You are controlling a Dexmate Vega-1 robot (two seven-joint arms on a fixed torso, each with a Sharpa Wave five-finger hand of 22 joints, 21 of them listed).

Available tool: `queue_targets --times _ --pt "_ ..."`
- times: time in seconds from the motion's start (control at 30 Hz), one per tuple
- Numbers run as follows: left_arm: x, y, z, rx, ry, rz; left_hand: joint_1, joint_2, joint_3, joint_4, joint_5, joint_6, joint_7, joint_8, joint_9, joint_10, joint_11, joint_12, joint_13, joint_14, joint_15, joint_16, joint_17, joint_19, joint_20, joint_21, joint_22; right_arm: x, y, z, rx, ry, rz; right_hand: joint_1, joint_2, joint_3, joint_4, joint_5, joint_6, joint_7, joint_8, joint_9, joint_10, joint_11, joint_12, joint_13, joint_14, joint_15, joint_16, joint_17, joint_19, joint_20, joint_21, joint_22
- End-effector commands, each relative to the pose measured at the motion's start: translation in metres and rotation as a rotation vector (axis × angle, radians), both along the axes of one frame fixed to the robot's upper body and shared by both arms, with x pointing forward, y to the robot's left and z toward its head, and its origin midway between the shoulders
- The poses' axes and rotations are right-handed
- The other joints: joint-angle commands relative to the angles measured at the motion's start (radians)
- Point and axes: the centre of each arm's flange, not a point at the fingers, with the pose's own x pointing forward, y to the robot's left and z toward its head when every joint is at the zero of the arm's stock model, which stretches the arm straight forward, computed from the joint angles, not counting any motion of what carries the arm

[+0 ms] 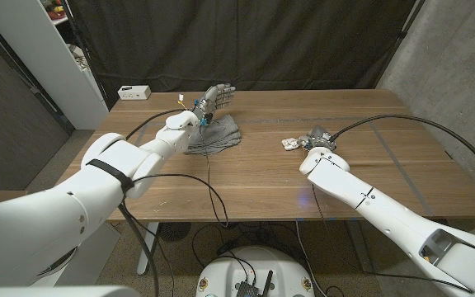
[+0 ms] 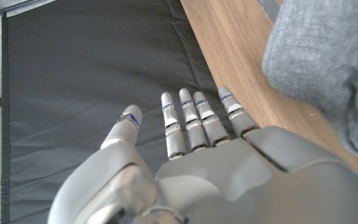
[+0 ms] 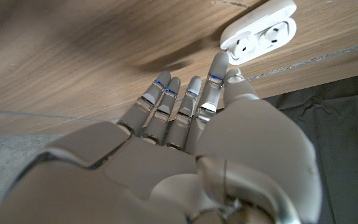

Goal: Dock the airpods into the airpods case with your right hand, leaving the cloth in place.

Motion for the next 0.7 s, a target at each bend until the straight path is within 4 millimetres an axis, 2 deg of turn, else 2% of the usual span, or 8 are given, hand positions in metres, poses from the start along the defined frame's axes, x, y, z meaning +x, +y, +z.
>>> queue_targets --times 0.03,0.13,0.23,0.37,0.5,0.57,0.6,0.7 --pt "0.002 0.001 -0.001 -0.001 0.016 0.009 -0.006 0.001 0.004 -0.001 0.007 0.008 0.003 -0.001 0.003 0.006 0.002 -0.002 0.006 -0.004 0.000 0.001 0.001 -0.004 -0.002 0.007 0.003 0.005 0.000 -0.001 0.008 0.000 0.016 0.007 -0.001 0.005 0.001 0.003 -0.003 0.001 -0.002 0.001 0.001 -0.005 0.002 0.002 0.004 -0.142 -0.002 0.006 0.000 0.008 0.003 0.002" --pt "0.002 0.002 -0.001 -0.002 0.017 0.011 -0.006 0.001 0.004 -0.002 0.007 0.010 0.002 0.000 0.003 0.006 0.001 -0.002 0.006 -0.003 0.001 0.002 0.001 -0.004 -0.002 0.007 0.003 0.005 0.000 -0.002 0.006 0.004 0.020 0.005 -0.001 0.006 0.002 0.003 -0.021 -0.006 -0.010 0.002 -0.011 -0.008 -0.004 0.002 -0.003 -0.138 -0.004 0.007 -0.006 0.013 0.000 0.001" --pt "0.003 0.003 -0.001 -0.005 0.025 0.017 -0.006 0.001 0.004 -0.002 0.007 0.009 0.002 -0.001 0.003 0.007 0.001 -0.002 0.006 -0.003 0.000 0.002 0.001 -0.004 -0.002 0.007 0.003 0.000 0.001 0.002 0.005 0.014 0.034 0.000 -0.003 0.008 0.005 0.003 -0.063 -0.008 -0.029 -0.002 -0.026 0.009 -0.011 0.004 -0.016 -0.130 -0.011 0.007 -0.019 0.023 -0.004 0.001" --pt "0.004 0.003 -0.001 -0.006 0.037 0.024 -0.006 0.001 0.004 -0.002 0.007 0.008 0.002 -0.001 0.003 0.007 0.002 -0.002 0.006 -0.003 0.002 0.002 0.001 -0.004 -0.001 0.007 0.003 -0.008 0.003 0.006 -0.015 0.031 0.061 -0.004 -0.008 0.013 0.004 0.005 -0.161 -0.006 -0.064 -0.009 -0.084 0.001 -0.037 0.006 -0.053 -0.128 -0.030 0.008 -0.048 0.032 -0.013 0.001" --pt "0.005 0.003 -0.001 -0.005 0.052 0.030 -0.006 0.000 0.004 -0.002 0.007 0.008 0.001 -0.001 0.003 0.007 0.001 -0.002 0.006 -0.004 0.001 0.001 0.001 -0.003 -0.001 0.007 0.003 -0.011 0.003 0.010 -0.030 0.052 0.094 0.001 -0.010 0.020 0.000 0.006 -0.233 -0.029 -0.076 -0.015 -0.138 -0.002 -0.058 0.010 -0.097 -0.121 -0.048 0.010 -0.074 0.032 -0.020 0.000" --pt "0.006 0.003 -0.001 -0.004 0.056 0.033 -0.006 0.000 0.004 -0.002 0.007 0.007 0.002 -0.002 0.003 0.007 0.002 -0.002 0.006 -0.004 0.002 0.001 0.001 -0.004 -0.001 0.007 0.003 -0.011 0.003 0.012 -0.039 0.062 0.112 0.002 -0.008 0.023 0.001 0.006 -0.261 -0.030 -0.080 -0.018 -0.154 0.009 -0.064 0.011 -0.108 -0.120 -0.051 0.012 -0.079 0.031 -0.020 0.000" --pt "0.006 0.003 -0.001 -0.004 0.056 0.034 -0.006 0.000 0.004 -0.002 0.007 0.007 0.001 -0.002 0.003 0.006 0.003 -0.002 0.006 -0.004 0.001 0.001 0.001 -0.004 -0.001 0.007 0.003 -0.011 0.003 0.012 -0.039 0.063 0.113 0.007 -0.006 0.026 -0.002 0.007 -0.272 -0.031 -0.080 -0.019 -0.161 0.004 -0.066 0.011 -0.117 -0.120 -0.055 0.013 -0.083 0.029 -0.021 0.000" --pt "0.006 0.003 -0.001 -0.003 0.063 0.038 -0.007 0.001 0.005 -0.002 0.008 0.007 0.001 -0.002 0.003 0.006 0.002 -0.002 0.006 -0.003 0.001 0.002 0.001 -0.004 -0.001 0.007 0.003 -0.008 0.000 0.013 -0.052 0.096 0.157 0.011 -0.007 0.031 -0.002 0.009 -0.356 -0.064 -0.086 -0.025 -0.209 0.000 -0.082 0.014 -0.158 -0.114 -0.070 0.017 -0.095 0.020 -0.020 0.000"
